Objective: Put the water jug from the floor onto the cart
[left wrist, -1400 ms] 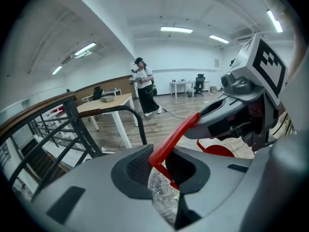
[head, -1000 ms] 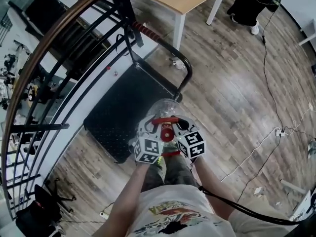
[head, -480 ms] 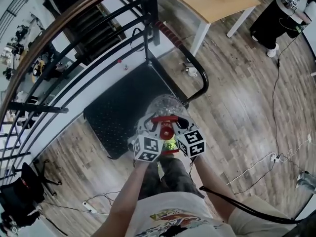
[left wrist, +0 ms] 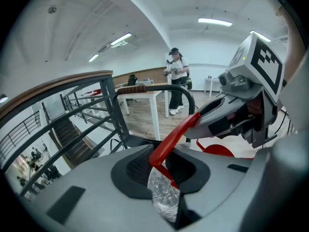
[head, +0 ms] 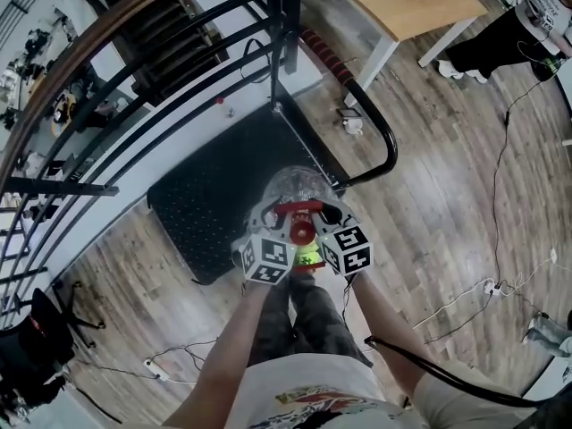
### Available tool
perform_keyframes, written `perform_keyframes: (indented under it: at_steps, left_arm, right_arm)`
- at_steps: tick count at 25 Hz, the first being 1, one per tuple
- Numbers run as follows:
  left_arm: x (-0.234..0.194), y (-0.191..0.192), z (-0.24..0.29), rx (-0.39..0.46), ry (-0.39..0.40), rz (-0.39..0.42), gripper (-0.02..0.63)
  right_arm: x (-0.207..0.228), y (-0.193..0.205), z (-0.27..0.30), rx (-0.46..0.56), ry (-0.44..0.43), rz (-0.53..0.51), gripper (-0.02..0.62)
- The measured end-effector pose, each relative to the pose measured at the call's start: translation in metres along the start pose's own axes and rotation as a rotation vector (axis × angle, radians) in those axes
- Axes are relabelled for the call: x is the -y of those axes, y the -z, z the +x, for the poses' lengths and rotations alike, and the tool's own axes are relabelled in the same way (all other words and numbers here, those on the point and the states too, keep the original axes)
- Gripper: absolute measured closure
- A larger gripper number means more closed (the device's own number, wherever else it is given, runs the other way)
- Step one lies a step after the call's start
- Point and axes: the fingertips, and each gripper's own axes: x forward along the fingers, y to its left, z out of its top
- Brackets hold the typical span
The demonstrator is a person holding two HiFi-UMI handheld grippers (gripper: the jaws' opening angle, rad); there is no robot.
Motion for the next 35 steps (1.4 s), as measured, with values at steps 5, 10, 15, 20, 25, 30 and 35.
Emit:
perform_keyframes:
  at_steps: [5, 10, 15, 20, 25, 30, 35]
  left_arm:
    - [-0.018, 0.017, 0.012, -0.014, 0.011, -0.015, 0.528]
    - [-0.031, 0.027, 0.031, -0.027, 0.023, -0.022, 0.528]
    - [-0.045, 0.04, 0.049, -0.045, 0.042, -0.029, 0.528]
    - [-0.068, 0.048, 0.071, -0.066, 0.057, -0.031, 0.528]
    - [-0.093, 0.052, 0.09, -0.061, 0.056, -0.041, 0.528]
    - [-0.117, 0.042, 0.109, -0.044, 0.055, -0.06, 0.526]
    - [-0.133, 0.031, 0.139, -0.025, 0.078, -0.059, 0.528]
  right_arm:
    - [-0.001, 0.004, 0.026, -0.017, 0.009, 0.008, 0.577]
    - [0.007, 0.008, 0.05, -0.033, 0.017, 0.021, 0.577]
    - [0.014, 0.013, 0.075, -0.052, 0.033, 0.048, 0.577]
    - [0.023, 0.01, 0.105, -0.072, 0.04, 0.067, 0.577]
    - [0.031, 0.001, 0.134, -0.058, 0.058, 0.078, 0.577]
    - [0.045, -0.021, 0.158, -0.037, 0.075, 0.076, 0.577]
    - [0.073, -0.033, 0.181, -0.023, 0.113, 0.074, 0.577]
